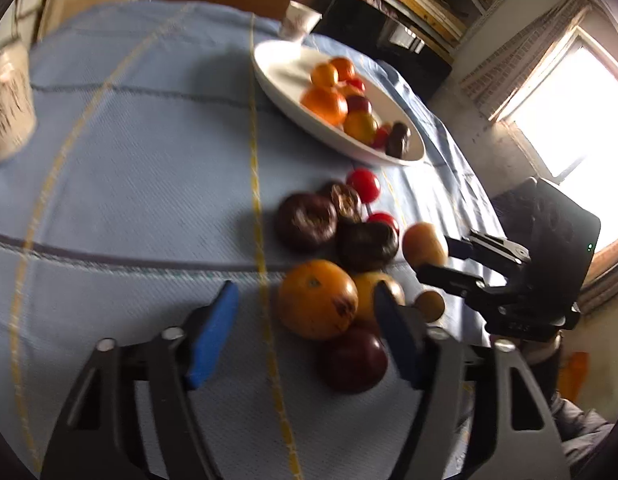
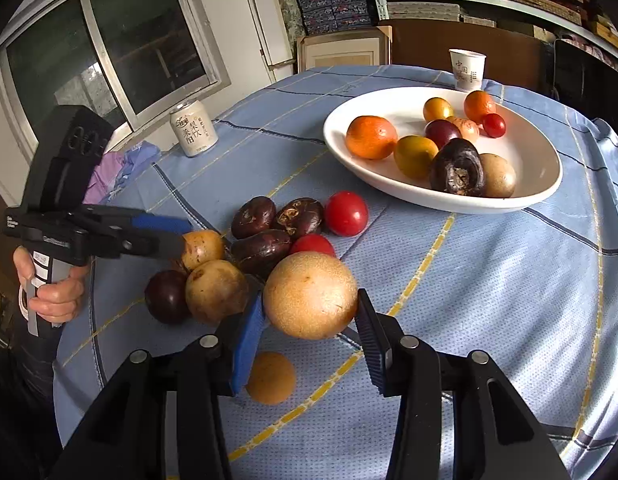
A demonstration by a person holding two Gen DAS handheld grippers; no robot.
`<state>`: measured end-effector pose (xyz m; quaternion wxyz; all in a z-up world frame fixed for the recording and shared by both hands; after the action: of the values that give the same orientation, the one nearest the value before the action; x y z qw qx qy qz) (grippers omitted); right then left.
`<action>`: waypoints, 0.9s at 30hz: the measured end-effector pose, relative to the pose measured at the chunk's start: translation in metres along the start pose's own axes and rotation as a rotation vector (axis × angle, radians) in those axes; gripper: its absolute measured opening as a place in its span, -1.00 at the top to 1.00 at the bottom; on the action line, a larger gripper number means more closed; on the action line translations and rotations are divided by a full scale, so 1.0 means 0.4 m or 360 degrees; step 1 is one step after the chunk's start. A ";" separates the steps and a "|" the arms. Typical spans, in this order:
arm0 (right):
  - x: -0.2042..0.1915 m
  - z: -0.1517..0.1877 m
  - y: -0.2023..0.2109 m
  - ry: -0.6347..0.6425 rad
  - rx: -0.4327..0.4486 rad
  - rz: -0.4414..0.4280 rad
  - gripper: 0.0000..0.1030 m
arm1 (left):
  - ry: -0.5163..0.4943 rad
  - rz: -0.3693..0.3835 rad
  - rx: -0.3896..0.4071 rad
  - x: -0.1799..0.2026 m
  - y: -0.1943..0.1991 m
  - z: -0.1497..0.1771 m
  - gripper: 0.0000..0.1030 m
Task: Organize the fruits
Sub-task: 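Grasp a mandarin with the left tool while the right tool holds the tan fruit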
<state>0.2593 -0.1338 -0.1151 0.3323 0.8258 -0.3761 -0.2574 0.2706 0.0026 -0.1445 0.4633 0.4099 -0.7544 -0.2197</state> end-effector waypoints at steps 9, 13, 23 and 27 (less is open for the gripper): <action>0.003 0.003 -0.003 0.0008 -0.0012 0.0020 0.10 | 0.0007 0.0085 -0.0051 0.022 -0.038 0.007 0.00; 0.003 0.003 -0.004 0.0012 -0.0014 0.0020 0.10 | 0.0030 0.0088 -0.0040 0.014 -0.036 0.005 0.16; 0.006 -0.001 0.003 -0.0002 0.0001 0.0001 0.10 | -0.0049 0.0009 0.0061 0.017 0.001 -0.002 0.18; 0.009 -0.005 0.011 -0.0078 0.0004 -0.0098 0.10 | -0.0086 0.0106 0.0103 0.044 0.025 -0.003 0.18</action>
<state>0.2609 -0.1381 -0.1112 0.3137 0.8309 -0.3589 -0.2871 0.2636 -0.0060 -0.1277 0.4363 0.3933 -0.7865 -0.1906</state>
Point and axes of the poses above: each gripper's, at about its wrist camera, not at the fingertips, and y roughly against the way its jaws point, x to its right, z to its underside, the point moved 10 cm from there along -y, roughly the way its jaws point, and after that the axes turned 5 degrees about z, right-handed, at the moved point
